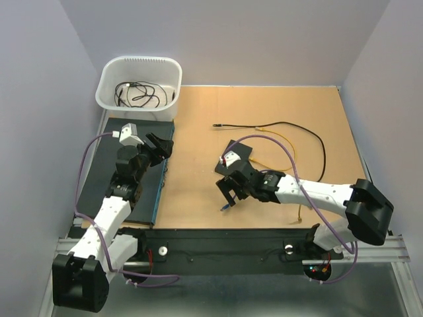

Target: Insert the plug into the switch port

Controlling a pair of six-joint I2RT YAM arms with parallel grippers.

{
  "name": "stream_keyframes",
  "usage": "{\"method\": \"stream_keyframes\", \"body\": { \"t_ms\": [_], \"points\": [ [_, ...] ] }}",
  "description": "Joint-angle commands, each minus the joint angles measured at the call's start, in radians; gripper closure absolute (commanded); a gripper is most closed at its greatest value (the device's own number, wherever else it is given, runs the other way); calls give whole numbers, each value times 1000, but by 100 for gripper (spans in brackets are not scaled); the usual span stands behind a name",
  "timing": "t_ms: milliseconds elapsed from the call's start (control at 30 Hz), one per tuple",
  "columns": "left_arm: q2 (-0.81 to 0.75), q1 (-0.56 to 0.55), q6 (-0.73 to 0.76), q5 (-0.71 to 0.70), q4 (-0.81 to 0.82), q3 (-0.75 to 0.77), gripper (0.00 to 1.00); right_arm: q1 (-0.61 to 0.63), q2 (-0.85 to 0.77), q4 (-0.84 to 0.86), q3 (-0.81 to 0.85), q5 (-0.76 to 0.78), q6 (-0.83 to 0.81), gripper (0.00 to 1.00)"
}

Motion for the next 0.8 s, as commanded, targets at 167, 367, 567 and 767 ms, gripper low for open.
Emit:
{"method": "stream_keyframes", "body": {
  "t_ms": [167,367,567,767],
  "points": [
    [-2,4,-5,43,66,-19,13,10,74,-89,7,-128,50,0],
    [-9,4,-3,39,69,-22,13,30,126,-122,32,-175,37,0],
    [11,4,-3,48,83,-22,14,32,200,-103,49,-238,71,0],
    [14,4,0,52,89,-28,14,32,246,9,46,-246,120,2]
  ]
}}
